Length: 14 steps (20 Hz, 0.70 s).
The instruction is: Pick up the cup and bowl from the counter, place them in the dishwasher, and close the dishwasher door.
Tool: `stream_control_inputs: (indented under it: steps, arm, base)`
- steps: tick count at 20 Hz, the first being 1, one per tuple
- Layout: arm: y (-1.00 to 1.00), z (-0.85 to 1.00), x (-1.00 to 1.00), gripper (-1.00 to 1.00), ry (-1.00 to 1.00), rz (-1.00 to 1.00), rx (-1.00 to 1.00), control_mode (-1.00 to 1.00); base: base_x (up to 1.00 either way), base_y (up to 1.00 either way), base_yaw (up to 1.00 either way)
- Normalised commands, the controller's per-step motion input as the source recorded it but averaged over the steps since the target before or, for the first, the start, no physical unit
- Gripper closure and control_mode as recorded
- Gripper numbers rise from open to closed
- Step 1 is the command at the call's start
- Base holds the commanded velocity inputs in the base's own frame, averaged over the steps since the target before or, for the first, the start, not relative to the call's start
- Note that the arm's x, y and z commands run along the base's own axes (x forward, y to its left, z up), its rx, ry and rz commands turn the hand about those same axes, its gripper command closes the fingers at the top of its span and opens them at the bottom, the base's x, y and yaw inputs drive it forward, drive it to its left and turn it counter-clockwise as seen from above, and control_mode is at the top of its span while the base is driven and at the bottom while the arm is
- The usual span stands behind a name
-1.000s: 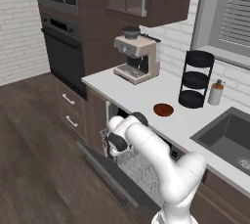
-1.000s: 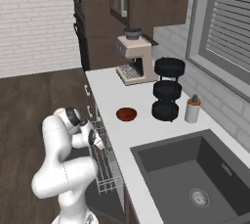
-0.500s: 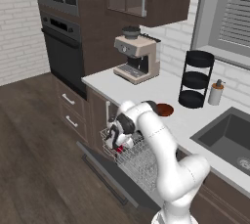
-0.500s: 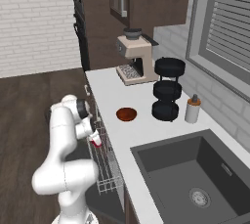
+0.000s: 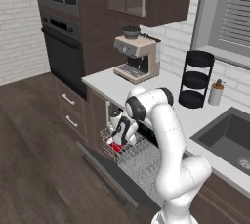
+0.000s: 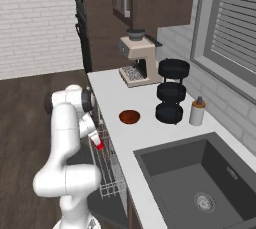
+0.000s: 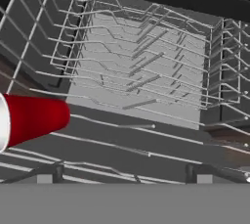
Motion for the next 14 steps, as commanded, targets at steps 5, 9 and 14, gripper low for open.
stream_control_inputs:
  steps: [5,9,14]
  arm:
    - [-0.19,1.0,-0.34,-1.0,-0.07,-0.02,0.1,-1.0]
    - [0.03,1.0,-0.51,-1.0,-0.15,0.0,0.01,-1.0]
    - [0.29,1.0,-0.49,-1.0,-0.16,0.0,0.03,-1.0]
  base:
    - [0.0,0.0,0.0]
    - [0.0,0.0,0.0]
    - [0.0,0.0,0.0]
